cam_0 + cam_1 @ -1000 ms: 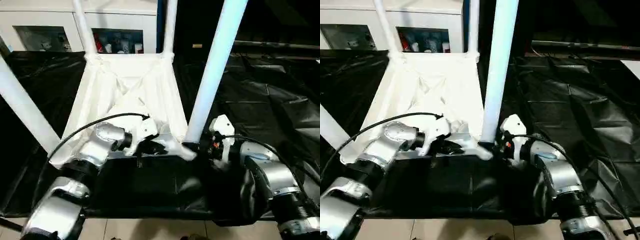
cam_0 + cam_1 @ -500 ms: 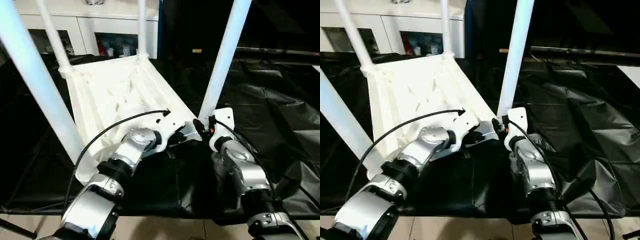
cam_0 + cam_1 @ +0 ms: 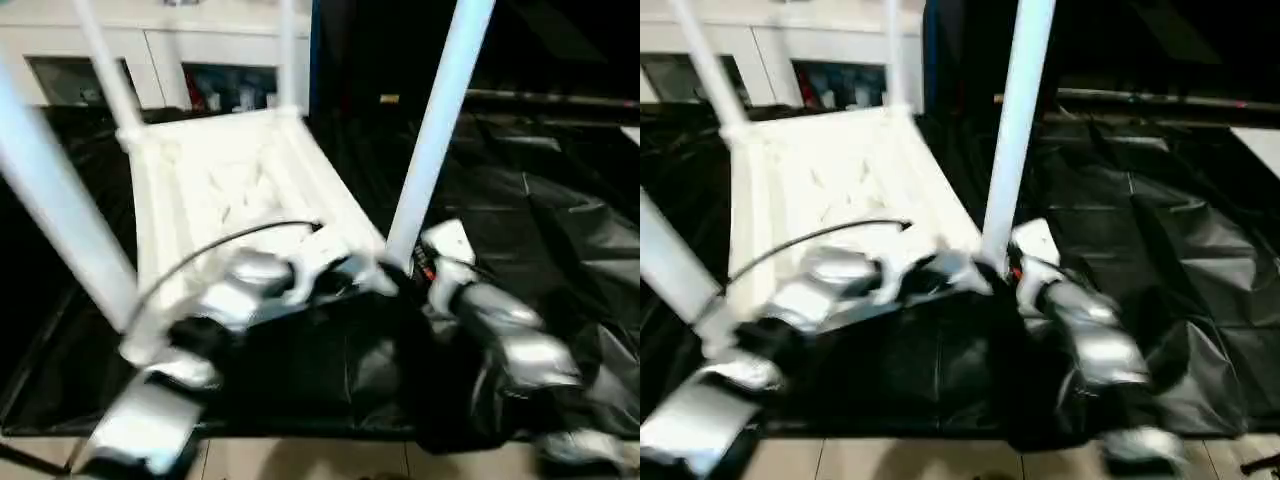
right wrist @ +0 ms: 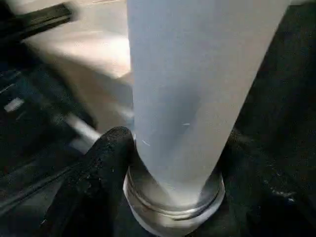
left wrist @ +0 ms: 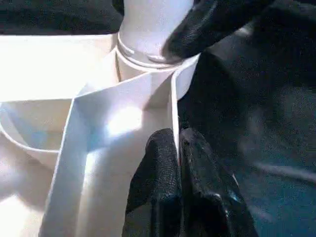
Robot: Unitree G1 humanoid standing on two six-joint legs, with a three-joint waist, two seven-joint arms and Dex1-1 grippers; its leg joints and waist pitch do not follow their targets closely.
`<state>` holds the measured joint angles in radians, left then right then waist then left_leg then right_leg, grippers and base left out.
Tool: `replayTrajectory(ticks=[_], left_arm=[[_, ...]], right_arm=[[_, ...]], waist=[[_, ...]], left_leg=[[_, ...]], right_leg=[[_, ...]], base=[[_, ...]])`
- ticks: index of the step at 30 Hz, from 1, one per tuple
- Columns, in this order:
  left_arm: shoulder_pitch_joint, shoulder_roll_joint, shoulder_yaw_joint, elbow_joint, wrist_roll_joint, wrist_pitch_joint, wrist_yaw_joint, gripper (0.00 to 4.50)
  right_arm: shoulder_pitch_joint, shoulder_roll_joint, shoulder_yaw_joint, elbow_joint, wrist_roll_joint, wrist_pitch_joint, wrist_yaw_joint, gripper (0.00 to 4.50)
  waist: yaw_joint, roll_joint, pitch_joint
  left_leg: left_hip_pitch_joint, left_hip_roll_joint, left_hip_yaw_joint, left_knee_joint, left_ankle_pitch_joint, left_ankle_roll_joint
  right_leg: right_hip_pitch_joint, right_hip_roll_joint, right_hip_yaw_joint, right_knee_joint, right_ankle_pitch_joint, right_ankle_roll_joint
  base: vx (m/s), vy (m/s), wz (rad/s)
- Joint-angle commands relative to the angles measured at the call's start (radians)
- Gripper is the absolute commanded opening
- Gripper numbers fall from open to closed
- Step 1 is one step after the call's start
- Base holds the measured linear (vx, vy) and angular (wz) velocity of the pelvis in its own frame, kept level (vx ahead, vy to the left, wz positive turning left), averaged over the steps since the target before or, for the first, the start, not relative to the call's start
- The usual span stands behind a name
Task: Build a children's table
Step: Rotate leg to tighten
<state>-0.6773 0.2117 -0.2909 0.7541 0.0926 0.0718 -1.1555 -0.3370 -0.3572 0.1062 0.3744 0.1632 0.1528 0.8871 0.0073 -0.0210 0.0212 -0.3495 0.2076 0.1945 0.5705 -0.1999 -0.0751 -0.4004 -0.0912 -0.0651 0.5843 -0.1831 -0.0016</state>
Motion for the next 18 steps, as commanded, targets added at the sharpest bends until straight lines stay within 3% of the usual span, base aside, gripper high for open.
replayTrajectory(ticks=[1,5,12,13,18], left_arm=[[0.043,0.022,-0.079,0.004,0.004,0.005,-0.136,0.0],[0.052,0.072,-0.096,-0.029,-0.002,0.004,-0.228,0.0],[0.053,0.119,-0.096,-0.048,-0.005,0.006,-0.29,0.0],[0.053,0.121,-0.095,-0.05,-0.006,0.008,-0.292,0.0],[0.056,0.119,-0.092,-0.058,-0.013,0.01,-0.278,0.0]], right_arm=[[0.015,-0.028,0.058,-0.065,0.039,0.028,0.135,2.82],[0.017,-0.079,0.072,-0.103,0.051,0.051,0.224,2.82],[0.012,-0.129,0.109,-0.125,0.053,0.094,0.305,2.82],[0.012,-0.129,0.11,-0.127,0.055,0.097,0.308,2.57],[0.006,-0.117,0.118,-0.121,0.06,0.111,0.319,2.24]], waist=[[0.004,-0.005,-0.033],[0.012,0.0,-0.033],[0.034,0.0,-0.034],[0.035,-0.001,-0.033],[0.035,-0.002,-0.031]], left_leg=[[-0.006,0.027,-0.008,-0.062,-0.198,0.113],[0.004,0.032,-0.006,-0.064,-0.204,0.101],[0.004,0.033,0.0,-0.061,-0.152,0.096],[0.003,0.033,0.0,-0.061,-0.153,0.094],[0.004,0.032,-0.001,-0.062,-0.161,0.082]], right_leg=[[0.047,-0.046,0.038,-0.065,-0.149,-0.249],[0.042,-0.046,0.04,-0.06,-0.127,-0.269],[0.049,-0.046,0.04,-0.047,-0.042,-0.287],[0.049,-0.047,0.04,-0.047,-0.048,-0.286],[0.048,-0.048,0.04,-0.051,-0.088,-0.275]], base=[[0.0,0.0,0.0],[0.0,0.0,0.0],[0.0,0.0,0.0],[0.0,0.0,0.0],[0.0,0.0,0.0]])
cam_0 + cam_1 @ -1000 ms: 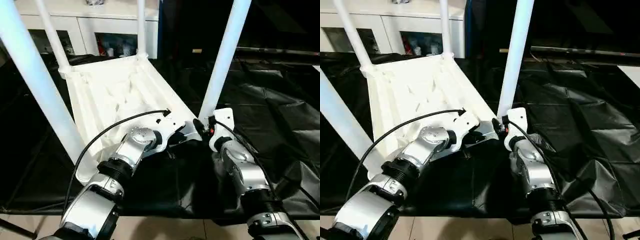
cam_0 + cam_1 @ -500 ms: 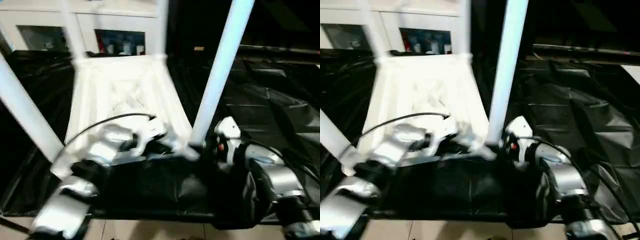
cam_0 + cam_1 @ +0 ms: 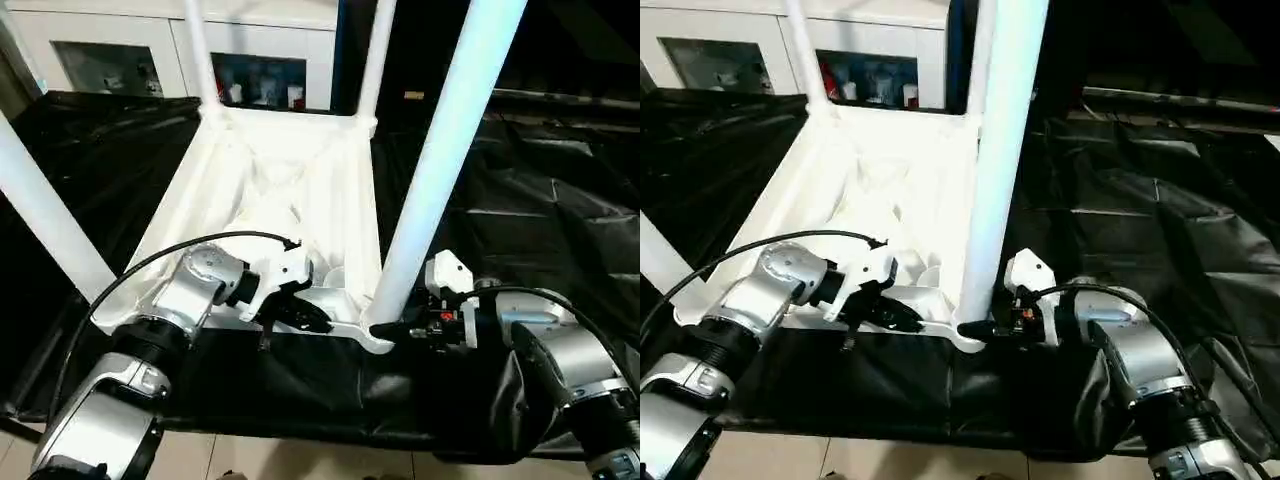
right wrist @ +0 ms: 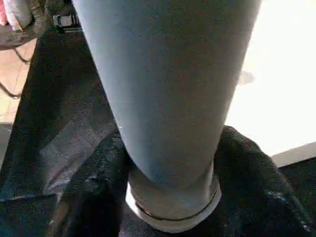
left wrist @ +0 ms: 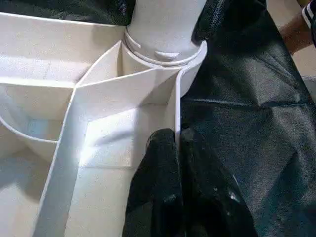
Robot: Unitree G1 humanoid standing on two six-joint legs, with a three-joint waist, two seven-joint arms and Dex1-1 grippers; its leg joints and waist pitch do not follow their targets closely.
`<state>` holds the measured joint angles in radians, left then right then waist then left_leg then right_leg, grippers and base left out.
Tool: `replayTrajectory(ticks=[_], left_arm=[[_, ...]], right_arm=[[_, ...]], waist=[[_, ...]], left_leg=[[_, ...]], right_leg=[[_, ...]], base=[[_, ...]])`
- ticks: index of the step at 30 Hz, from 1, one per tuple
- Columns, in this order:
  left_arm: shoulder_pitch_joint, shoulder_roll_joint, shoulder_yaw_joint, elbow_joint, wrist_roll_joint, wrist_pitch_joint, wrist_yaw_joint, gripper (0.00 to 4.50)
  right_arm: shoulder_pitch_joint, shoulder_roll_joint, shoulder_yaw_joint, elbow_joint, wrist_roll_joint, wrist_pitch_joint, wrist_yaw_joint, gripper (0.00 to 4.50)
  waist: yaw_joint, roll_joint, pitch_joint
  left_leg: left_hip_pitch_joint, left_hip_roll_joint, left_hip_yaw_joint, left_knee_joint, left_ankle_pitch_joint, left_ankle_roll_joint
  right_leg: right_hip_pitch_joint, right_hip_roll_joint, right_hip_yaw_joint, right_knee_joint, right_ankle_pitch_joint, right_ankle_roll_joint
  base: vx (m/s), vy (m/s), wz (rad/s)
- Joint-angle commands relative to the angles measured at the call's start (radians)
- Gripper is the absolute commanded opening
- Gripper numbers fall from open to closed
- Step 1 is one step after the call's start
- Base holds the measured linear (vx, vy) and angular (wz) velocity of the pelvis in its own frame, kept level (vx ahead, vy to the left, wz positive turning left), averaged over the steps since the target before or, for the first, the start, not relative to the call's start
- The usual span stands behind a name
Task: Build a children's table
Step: Rotate leg to tighten
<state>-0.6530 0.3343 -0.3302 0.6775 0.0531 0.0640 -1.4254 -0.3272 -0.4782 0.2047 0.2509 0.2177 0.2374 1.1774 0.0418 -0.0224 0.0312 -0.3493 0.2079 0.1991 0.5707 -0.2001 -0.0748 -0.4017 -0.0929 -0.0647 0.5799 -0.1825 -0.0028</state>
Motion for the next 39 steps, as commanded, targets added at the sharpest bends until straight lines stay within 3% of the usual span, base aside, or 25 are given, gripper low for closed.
replayTrajectory(ticks=[1,6,10,11,13,14,15,19,22,27,29,34,36,39], left_arm=[[0.032,-0.005,-0.053,0.019,0.027,0.017,-0.006,0.0],[0.029,-0.02,-0.038,0.026,0.024,0.015,0.032,0.0],[0.003,-0.083,0.008,0.075,0.031,0.024,0.209,0.0],[-0.009,-0.117,0.021,0.098,0.041,0.038,0.293,0.0],[-0.015,-0.149,0.024,0.115,0.05,0.044,0.358,0.0],[-0.015,-0.149,0.024,0.115,0.05,0.044,0.358,0.0],[-0.02,-0.198,0.024,0.135,0.064,0.055,0.443,0.0],[-0.026,-0.266,0.018,0.155,0.082,0.081,0.544,0.0],[-0.041,-0.342,0.004,0.191,0.108,0.088,0.643,0.0],[-0.061,-0.369,-0.004,0.221,0.122,0.081,0.662,0.0],[-0.063,-0.359,-0.004,0.221,0.124,0.079,0.653,0.0],[-0.058,-0.314,-0.007,0.219,0.124,0.045,0.587,0.0],[-0.047,-0.264,-0.011,0.204,0.113,0.01,0.499,0.0],[-0.036,-0.222,-0.018,0.193,0.106,-0.017,0.425,0.0]], right_arm=[[-0.006,0.007,0.021,0.005,0.005,0.027,0.028,2.24],[-0.006,0.02,0.023,0.014,0.021,0.054,0.027,2.14],[0.01,0.06,0.001,0.055,-0.005,0.038,-0.08,2.12],[0.01,0.107,-0.023,0.117,-0.05,0.014,-0.222,2.11],[0.002,0.143,-0.046,0.164,-0.076,0.0,-0.329,2.06],[0.002,0.143,-0.046,0.164,-0.076,0.0,-0.329,2.04],[-0.009,0.203,-0.085,0.206,-0.09,0.008,-0.475,2.04],[-0.019,0.287,-0.129,0.231,-0.103,0.042,-0.664,1.98],[-0.037,0.375,-0.153,0.261,-0.133,0.034,-0.832,1.97],[-0.059,0.422,-0.122,0.281,-0.167,-0.055,-0.856,1.97],[-0.06,0.43,-0.134,0.276,-0.144,-0.057,-0.839,2.53],[-0.059,0.398,-0.13,0.248,-0.118,-0.032,-0.748,2.76],[-0.048,0.329,-0.104,0.212,-0.099,-0.029,-0.602,2.94],[-0.032,0.27,-0.078,0.166,-0.081,-0.035,-0.483,2.94]], waist=[[0.0,-0.001,-0.041],[-0.001,-0.002,-0.041],[0.001,-0.008,-0.039],[0.001,-0.006,-0.035],[-0.004,-0.007,-0.032],[-0.011,-0.009,-0.032],[-0.014,-0.01,-0.034],[-0.028,-0.009,-0.033],[-0.037,-0.007,-0.037],[-0.042,-0.005,-0.041],[-0.041,-0.005,-0.042],[-0.039,-0.003,-0.044],[-0.039,-0.006,-0.046],[-0.039,0.0,-0.05]], left_leg=[[0.003,0.032,-0.006,-0.062,-0.16,0.08],[0.003,0.031,-0.006,-0.062,-0.162,0.08],[0.006,0.031,-0.005,-0.063,-0.202,0.066],[0.007,0.03,-0.009,-0.067,-0.241,0.039],[0.008,0.027,-0.012,-0.07,-0.271,0.02],[0.008,0.026,-0.017,-0.073,-0.295,0.005],[0.004,0.024,-0.021,-0.074,-0.304,0.007],[0.008,0.021,-0.024,-0.075,-0.341,-0.002],[0.009,0.019,-0.027,-0.076,-0.358,-0.005],[0.003,0.017,-0.026,-0.076,-0.366,0.014],[0.001,0.018,-0.025,-0.076,-0.361,0.023],[-0.002,0.02,-0.025,-0.078,-0.351,0.031],[-0.008,0.021,-0.026,-0.078,-0.335,0.041],[-0.01,0.023,-0.021,-0.073,-0.274,0.056]], right_leg=[[0.049,-0.046,0.04,-0.046,-0.086,-0.275],[0.05,-0.045,0.04,-0.047,-0.093,-0.272],[0.046,-0.049,0.041,-0.058,-0.182,-0.253],[0.04,-0.052,0.041,-0.07,-0.279,-0.226],[0.037,-0.053,0.04,-0.078,-0.356,-0.2],[0.036,-0.054,0.037,-0.085,-0.426,-0.168],[0.041,-0.052,0.035,-0.089,-0.463,-0.141],[0.026,-0.049,0.032,-0.103,-0.536,-0.101],[0.024,-0.046,0.03,-0.105,-0.528,-0.091],[0.024,-0.045,0.03,-0.107,-0.501,-0.087],[0.025,-0.044,0.031,-0.104,-0.474,-0.096],[0.029,-0.046,0.032,-0.101,-0.454,-0.106],[0.037,-0.046,0.033,-0.095,-0.418,-0.112],[0.04,-0.047,0.037,-0.083,-0.296,-0.158]], base=[[0.0,0.0,0.0],[0.0,0.0,0.0],[0.0,0.0,0.0],[0.0,0.0,0.0],[-0.029,0.002,-0.02],[-0.058,0.003,-0.03],[-0.052,0.009,-0.05],[0.0,0.0,0.0],[0.0,0.0,0.0],[0.0,0.0,0.0],[0.0,0.0,0.0],[0.0,0.0,0.0],[0.0,0.0,0.0],[0.0,0.0,0.0]])
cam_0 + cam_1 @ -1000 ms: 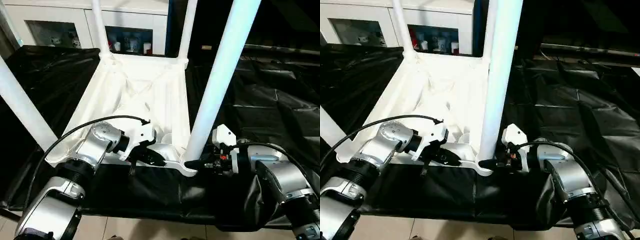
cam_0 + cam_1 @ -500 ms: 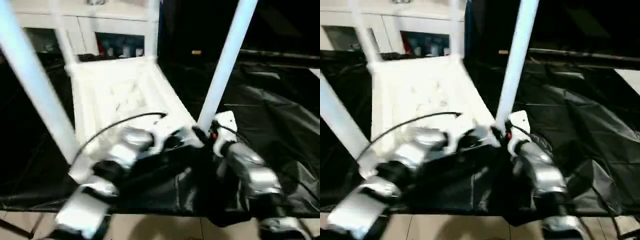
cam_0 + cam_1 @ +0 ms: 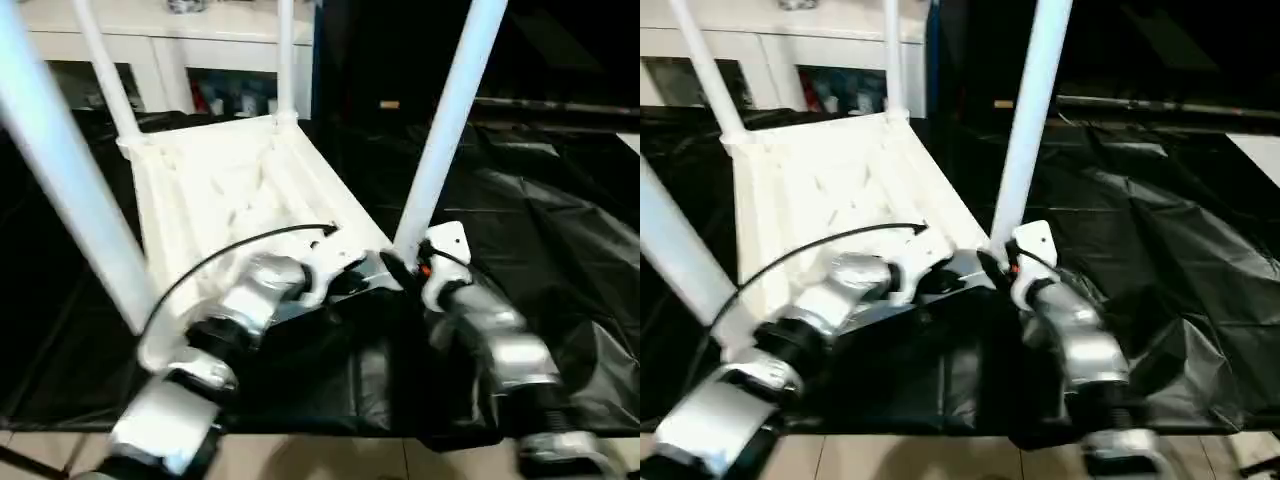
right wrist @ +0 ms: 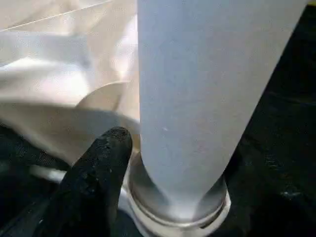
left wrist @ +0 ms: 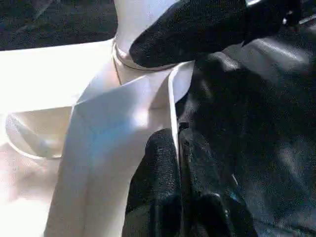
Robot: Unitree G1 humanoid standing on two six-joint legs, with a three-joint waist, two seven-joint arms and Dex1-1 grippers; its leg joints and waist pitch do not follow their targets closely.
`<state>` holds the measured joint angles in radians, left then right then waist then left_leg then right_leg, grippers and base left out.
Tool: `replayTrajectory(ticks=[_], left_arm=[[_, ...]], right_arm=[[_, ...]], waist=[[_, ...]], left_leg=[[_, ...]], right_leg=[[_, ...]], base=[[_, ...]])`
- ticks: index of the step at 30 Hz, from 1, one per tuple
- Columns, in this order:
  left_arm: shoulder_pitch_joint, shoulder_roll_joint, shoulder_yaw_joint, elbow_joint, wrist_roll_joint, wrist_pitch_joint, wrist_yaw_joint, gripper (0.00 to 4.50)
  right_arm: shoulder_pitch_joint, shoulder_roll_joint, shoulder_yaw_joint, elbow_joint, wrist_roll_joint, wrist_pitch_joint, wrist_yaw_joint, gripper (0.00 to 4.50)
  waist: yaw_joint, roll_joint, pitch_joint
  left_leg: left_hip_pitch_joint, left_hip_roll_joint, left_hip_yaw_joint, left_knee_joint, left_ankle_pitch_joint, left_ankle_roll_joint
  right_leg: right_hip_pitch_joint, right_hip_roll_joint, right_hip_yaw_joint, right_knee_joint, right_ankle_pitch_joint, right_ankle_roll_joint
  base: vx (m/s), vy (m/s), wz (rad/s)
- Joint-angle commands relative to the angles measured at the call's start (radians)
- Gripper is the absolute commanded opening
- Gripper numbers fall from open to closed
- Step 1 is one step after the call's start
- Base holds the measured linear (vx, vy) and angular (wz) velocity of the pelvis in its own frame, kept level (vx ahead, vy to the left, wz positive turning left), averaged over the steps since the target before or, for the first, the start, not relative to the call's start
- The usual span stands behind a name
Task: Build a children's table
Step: Rotate leg to tighten
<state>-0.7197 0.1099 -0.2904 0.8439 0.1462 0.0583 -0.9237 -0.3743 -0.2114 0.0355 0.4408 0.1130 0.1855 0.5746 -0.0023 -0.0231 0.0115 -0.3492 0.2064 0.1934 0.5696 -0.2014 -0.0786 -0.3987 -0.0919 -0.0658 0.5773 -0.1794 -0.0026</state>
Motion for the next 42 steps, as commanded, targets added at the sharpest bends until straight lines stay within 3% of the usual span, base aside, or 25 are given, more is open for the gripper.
replayTrajectory(ticks=[1,2,7,8,11,20,28,33,36,39,40,42], left_arm=[[0.033,0.013,-0.059,0.023,0.01,-0.014,-0.097,0.0],[0.041,0.035,-0.067,0.012,0.003,-0.043,-0.149,0.0],[0.07,0.113,-0.078,-0.051,-0.039,-0.042,-0.34,0.0],[0.071,0.126,-0.08,-0.057,-0.043,-0.045,-0.365,0.0],[0.08,0.169,-0.089,-0.081,-0.058,-0.04,-0.462,0.0],[0.082,0.21,-0.079,-0.103,-0.076,-0.038,-0.527,0.0],[0.091,0.21,-0.078,-0.123,-0.088,-0.027,-0.531,0.0],[0.091,0.184,-0.062,-0.114,-0.087,-0.03,-0.469,0.0],[0.068,0.128,-0.032,-0.063,-0.067,-0.027,-0.296,0.0],[0.053,0.093,-0.02,-0.033,-0.053,-0.02,-0.198,0.0],[0.045,0.073,-0.013,-0.016,-0.046,-0.015,-0.14,0.0],[0.023,0.01,0.004,0.023,-0.034,0.009,0.0,0.0]], right_arm=[[0.02,-0.012,0.095,-0.038,0.033,0.019,0.151,2.94],[0.027,-0.041,0.102,-0.06,0.043,0.02,0.197,2.94],[0.046,-0.146,0.108,-0.136,0.099,0.063,0.388,2.94],[0.046,-0.163,0.108,-0.145,0.104,0.067,0.418,2.94],[0.05,-0.225,0.121,-0.178,0.129,0.096,0.525,2.94],[0.056,-0.295,0.161,-0.213,0.111,0.123,0.594,2.94],[0.067,-0.279,0.164,-0.252,0.149,0.169,0.601,2.33],[0.093,-0.261,0.155,-0.272,0.174,0.181,0.593,2.31],[0.115,-0.211,0.132,-0.24,0.15,0.137,0.501,2.31],[0.095,-0.158,0.113,-0.156,0.102,0.104,0.377,2.3],[0.08,-0.128,0.097,-0.11,0.079,0.095,0.297,2.28],[0.063,-0.033,0.034,-0.036,0.057,0.106,0.074,2.19]], waist=[[0.006,-0.001,-0.03],[0.01,-0.002,-0.031],[0.013,0.003,-0.034],[0.02,0.004,-0.034],[0.035,0.007,-0.031],[0.056,0.003,-0.027],[0.058,0.005,-0.028],[0.059,0.002,-0.027],[0.061,0.001,-0.022],[0.052,0.0,-0.015],[0.043,-0.003,-0.013],[0.028,-0.003,-0.011]], left_leg=[[-0.008,0.025,-0.014,-0.071,-0.269,0.064],[-0.01,0.024,-0.012,-0.067,-0.239,0.082],[-0.008,0.029,-0.008,-0.063,-0.166,0.113],[0.0,0.032,-0.006,-0.061,-0.161,0.116],[0.005,0.034,-0.002,-0.059,-0.137,0.124],[0.003,0.033,0.002,-0.06,-0.165,0.079],[0.003,0.032,0.002,-0.056,-0.121,0.094],[0.002,0.032,0.002,-0.056,-0.13,0.09],[0.005,0.032,0.002,-0.06,-0.166,0.081],[0.006,0.028,-0.003,-0.066,-0.245,0.043],[0.008,0.025,-0.008,-0.07,-0.282,0.023],[0.004,0.021,-0.013,-0.072,-0.301,0.007]], right_leg=[[0.037,-0.047,0.037,-0.079,-0.278,-0.169],[0.045,-0.047,0.037,-0.073,-0.223,-0.192],[0.049,-0.047,0.037,-0.053,-0.08,-0.257],[0.046,-0.045,0.038,-0.048,-0.049,-0.275],[0.047,-0.042,0.038,-0.04,0.012,-0.296],[0.048,-0.049,0.041,-0.045,-0.097,-0.266],[0.049,-0.046,0.04,-0.037,-0.035,-0.277],[0.05,-0.048,0.04,-0.04,-0.062,-0.271],[0.044,-0.048,0.041,-0.05,-0.127,-0.257],[0.037,-0.055,0.039,-0.073,-0.323,-0.205],[0.034,-0.054,0.037,-0.084,-0.437,-0.158],[0.029,-0.051,0.035,-0.092,-0.497,-0.124]], base=[[0.059,-0.023,0.01],[0.0,0.0,0.0],[0.0,0.0,0.0],[0.0,0.0,0.0],[0.0,0.0,0.0],[0.0,0.0,0.0],[0.0,0.0,0.0],[0.0,0.0,0.0],[0.0,0.0,0.0],[-0.037,0.001,-0.01],[-0.06,-0.001,-0.01],[-0.062,-0.001,-0.03]])
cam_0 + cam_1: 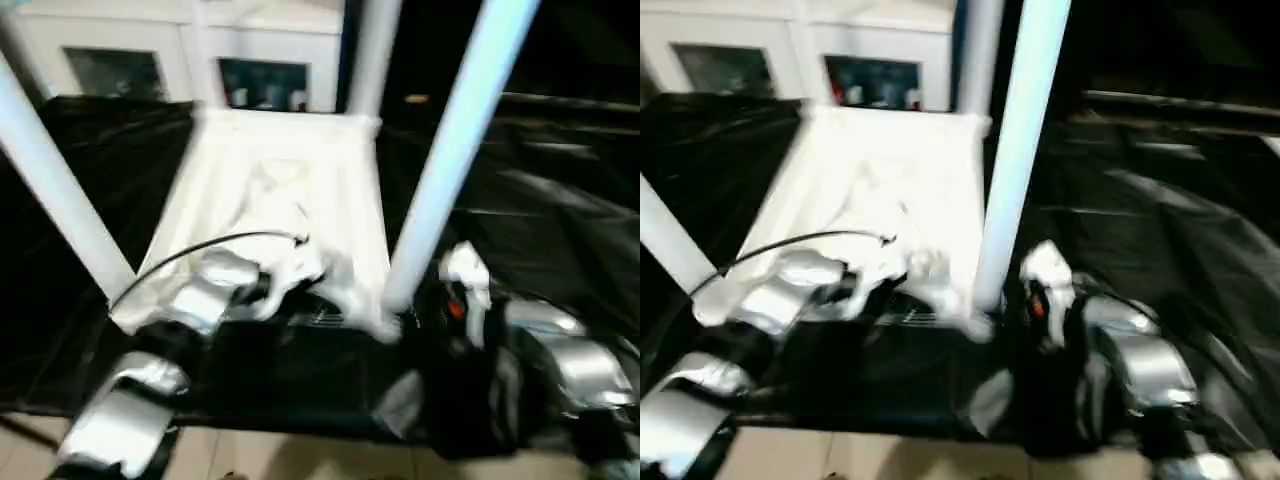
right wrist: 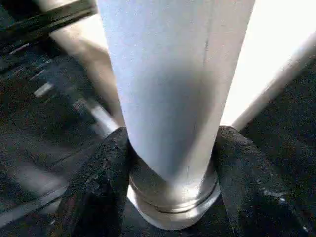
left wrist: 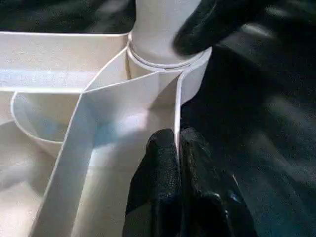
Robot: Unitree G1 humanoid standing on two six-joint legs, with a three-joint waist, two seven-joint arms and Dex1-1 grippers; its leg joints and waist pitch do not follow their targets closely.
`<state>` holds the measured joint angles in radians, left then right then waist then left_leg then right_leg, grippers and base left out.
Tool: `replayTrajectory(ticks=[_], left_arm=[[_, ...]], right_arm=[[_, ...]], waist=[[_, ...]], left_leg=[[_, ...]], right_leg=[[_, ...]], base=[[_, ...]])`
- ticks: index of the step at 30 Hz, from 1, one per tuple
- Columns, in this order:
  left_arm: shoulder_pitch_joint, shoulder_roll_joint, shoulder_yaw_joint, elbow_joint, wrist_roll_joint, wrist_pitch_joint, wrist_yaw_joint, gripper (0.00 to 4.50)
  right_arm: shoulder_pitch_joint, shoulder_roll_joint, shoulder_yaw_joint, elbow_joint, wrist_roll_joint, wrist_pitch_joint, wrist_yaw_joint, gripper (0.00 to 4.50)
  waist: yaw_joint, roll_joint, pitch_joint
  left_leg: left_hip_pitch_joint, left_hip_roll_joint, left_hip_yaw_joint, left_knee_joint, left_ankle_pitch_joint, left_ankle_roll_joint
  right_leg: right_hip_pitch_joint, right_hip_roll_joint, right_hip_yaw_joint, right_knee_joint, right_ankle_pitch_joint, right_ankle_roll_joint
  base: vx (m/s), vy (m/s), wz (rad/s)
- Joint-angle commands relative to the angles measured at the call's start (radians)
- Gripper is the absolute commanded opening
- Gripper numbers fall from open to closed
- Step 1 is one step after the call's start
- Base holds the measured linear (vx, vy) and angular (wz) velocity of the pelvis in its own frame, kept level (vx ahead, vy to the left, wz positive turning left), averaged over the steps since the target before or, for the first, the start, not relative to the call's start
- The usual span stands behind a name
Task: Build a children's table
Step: Rotate leg to tighten
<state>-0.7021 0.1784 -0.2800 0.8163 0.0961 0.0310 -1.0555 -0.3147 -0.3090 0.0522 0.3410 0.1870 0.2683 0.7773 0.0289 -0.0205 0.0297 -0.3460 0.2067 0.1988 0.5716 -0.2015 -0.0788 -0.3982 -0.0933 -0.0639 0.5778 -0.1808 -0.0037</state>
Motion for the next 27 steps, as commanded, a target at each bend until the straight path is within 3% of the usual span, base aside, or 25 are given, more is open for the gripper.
replayTrajectory(ticks=[1,3,4,5,7,9,13,14,17,18,23,27], left_arm=[[0.001,-0.078,-0.003,0.058,0.018,0.043,0.163,0.0],[-0.002,-0.096,-0.003,0.064,0.021,0.047,0.19,0.0],[-0.004,-0.11,-0.005,0.067,0.025,0.051,0.209,0.0],[-0.007,-0.131,-0.008,0.075,0.033,0.053,0.239,0.0],[-0.007,-0.152,-0.016,0.077,0.04,0.055,0.257,0.0],[-0.009,-0.182,-0.027,0.09,0.054,0.048,0.281,0.0],[-0.008,-0.188,-0.043,0.096,0.068,0.033,0.273,0.0],[-0.007,-0.184,-0.047,0.096,0.07,0.028,0.263,0.0],[-0.003,-0.164,-0.055,0.09,0.074,0.012,0.227,0.0],[0.0,-0.151,-0.056,0.086,0.073,0.009,0.203,0.0],[0.005,-0.101,-0.055,0.076,0.065,-0.015,0.117,0.0],[0.012,-0.042,-0.055,0.06,0.049,-0.043,0.011,0.0]], right_arm=[[0.005,0.094,0.0,0.072,-0.016,0.031,-0.185,2.19],[0.01,0.123,-0.011,0.071,-0.023,0.035,-0.239,2.14],[0.011,0.146,-0.019,0.073,-0.029,0.038,-0.285,2.14],[0.011,0.183,-0.029,0.08,-0.04,0.038,-0.351,2.12],[0.007,0.215,-0.031,0.087,-0.052,0.034,-0.403,2.12],[-0.003,0.261,-0.024,0.106,-0.076,-0.004,-0.451,2.12],[-0.013,0.276,-0.019,0.106,-0.079,-0.051,-0.455,2.12],[-0.014,0.275,-0.028,0.101,-0.07,-0.055,-0.45,2.66],[-0.018,0.263,-0.044,0.086,-0.043,-0.044,-0.411,2.79],[-0.022,0.24,-0.034,0.079,-0.043,-0.043,-0.372,2.87],[-0.022,0.136,0.012,0.04,-0.027,-0.034,-0.162,2.87],[-0.009,0.023,0.054,-0.011,-0.004,-0.033,0.034,2.87]], waist=[[-0.009,-0.007,-0.03],[-0.011,-0.009,-0.03],[-0.012,0.0,-0.029],[-0.017,-0.002,-0.029],[-0.021,-0.002,-0.03],[-0.025,-0.002,-0.03],[-0.027,0.0,-0.032],[-0.026,0.001,-0.034],[-0.025,0.002,-0.034],[-0.024,-0.002,-0.035],[-0.021,-0.001,-0.037],[-0.015,0.003,-0.046]], left_leg=[[0.001,0.019,-0.023,-0.075,-0.311,0.002],[-0.002,0.019,-0.025,-0.076,-0.31,0.009],[0.006,0.017,-0.023,-0.073,-0.326,0.022],[0.003,0.016,-0.022,-0.075,-0.328,0.021],[-0.001,0.018,-0.026,-0.078,-0.328,0.019],[0.001,0.018,-0.025,-0.078,-0.338,0.021],[-0.001,0.018,-0.025,-0.079,-0.343,0.027],[-0.003,0.019,-0.024,-0.079,-0.337,0.033],[-0.004,0.02,-0.022,-0.079,-0.326,0.043],[-0.004,0.02,-0.021,-0.078,-0.325,0.046],[-0.012,0.021,-0.019,-0.075,-0.276,0.069],[-0.013,0.023,-0.016,-0.065,-0.178,0.099]], right_leg=[[0.03,-0.051,0.029,-0.098,-0.533,-0.102],[0.032,-0.051,0.027,-0.102,-0.544,-0.089],[0.022,-0.048,0.029,-0.108,-0.55,-0.083],[0.019,-0.046,0.03,-0.109,-0.549,-0.081],[0.023,-0.046,0.028,-0.107,-0.539,-0.079],[0.018,-0.045,0.03,-0.107,-0.526,-0.084],[0.021,-0.044,0.031,-0.104,-0.486,-0.095],[0.023,-0.045,0.033,-0.101,-0.467,-0.101],[0.024,-0.045,0.035,-0.098,-0.429,-0.118],[0.025,-0.045,0.035,-0.097,-0.428,-0.12],[0.036,-0.047,0.036,-0.088,-0.361,-0.141],[0.048,-0.047,0.034,-0.067,-0.192,-0.206]], base=[[-0.082,0.001,-0.08],[-0.026,0.001,-0.03],[0.0,0.0,0.0],[0.0,0.0,0.0],[0.0,0.0,0.0],[0.0,0.0,0.0],[0.0,0.0,0.0],[0.0,0.0,0.0],[0.0,0.0,0.0],[0.0,0.0,0.0],[0.0,0.0,0.0],[0.0,0.0,0.0]])
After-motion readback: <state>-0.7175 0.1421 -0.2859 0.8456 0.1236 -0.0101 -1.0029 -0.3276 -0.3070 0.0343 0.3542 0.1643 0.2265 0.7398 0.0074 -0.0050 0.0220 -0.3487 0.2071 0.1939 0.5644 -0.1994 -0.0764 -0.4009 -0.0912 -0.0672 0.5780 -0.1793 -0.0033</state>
